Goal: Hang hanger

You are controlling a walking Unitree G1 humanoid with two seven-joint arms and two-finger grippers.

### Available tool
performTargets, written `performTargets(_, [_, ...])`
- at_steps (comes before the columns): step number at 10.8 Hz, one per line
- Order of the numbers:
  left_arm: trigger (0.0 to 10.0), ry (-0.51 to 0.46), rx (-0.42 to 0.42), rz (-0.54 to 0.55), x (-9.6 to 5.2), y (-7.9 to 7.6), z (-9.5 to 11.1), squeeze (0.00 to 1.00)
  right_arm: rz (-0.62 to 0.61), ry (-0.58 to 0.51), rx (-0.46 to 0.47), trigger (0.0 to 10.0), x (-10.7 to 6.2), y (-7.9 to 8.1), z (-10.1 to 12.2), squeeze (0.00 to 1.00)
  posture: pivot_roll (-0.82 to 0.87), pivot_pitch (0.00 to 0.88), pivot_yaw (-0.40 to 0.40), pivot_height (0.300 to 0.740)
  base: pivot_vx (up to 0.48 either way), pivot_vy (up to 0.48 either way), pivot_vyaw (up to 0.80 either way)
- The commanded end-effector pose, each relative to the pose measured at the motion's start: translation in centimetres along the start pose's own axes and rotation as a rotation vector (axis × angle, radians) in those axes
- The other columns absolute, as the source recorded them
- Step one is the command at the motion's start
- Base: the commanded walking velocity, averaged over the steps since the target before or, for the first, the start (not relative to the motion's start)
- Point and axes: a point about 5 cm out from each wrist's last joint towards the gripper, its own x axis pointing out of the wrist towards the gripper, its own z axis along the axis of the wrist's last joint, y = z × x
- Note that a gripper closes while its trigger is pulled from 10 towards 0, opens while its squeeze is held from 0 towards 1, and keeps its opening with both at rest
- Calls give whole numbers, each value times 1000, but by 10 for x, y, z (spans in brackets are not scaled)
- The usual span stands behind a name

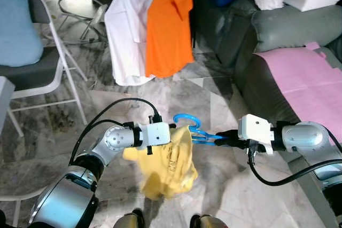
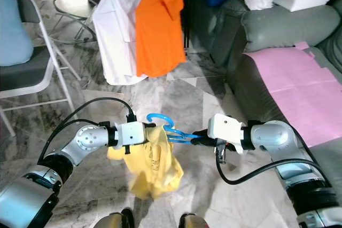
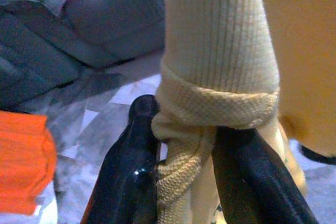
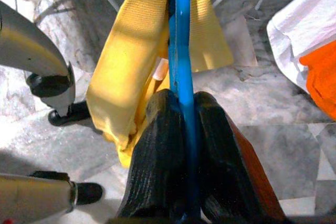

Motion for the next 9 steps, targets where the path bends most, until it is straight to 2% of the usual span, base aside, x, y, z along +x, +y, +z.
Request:
performTargets(1, [4275, -1, -18, -26, 1, 0, 0, 0, -19, -39, -58, 10000, 0, -9, 10, 0, -245, 105, -21, 740, 0, 0, 0])
performTargets(2, [0, 4, -32, -2, 1, 4, 1, 0, -22, -39, -66, 10000, 1, -10, 8, 0, -232, 91, -28, 740, 0, 0, 0])
performTargets(4, [0, 28, -69, 46, -11, 16, -5, 0, -99, -47, -95, 10000, 2, -15, 6, 0, -237, 112, -11, 740, 0, 0, 0])
performTargets(9, [0, 116, -90, 83, -35, 28, -21, 0, -324, -77, -93, 10000, 7, -17, -8, 0, -206, 143, 6, 740, 0, 0, 0])
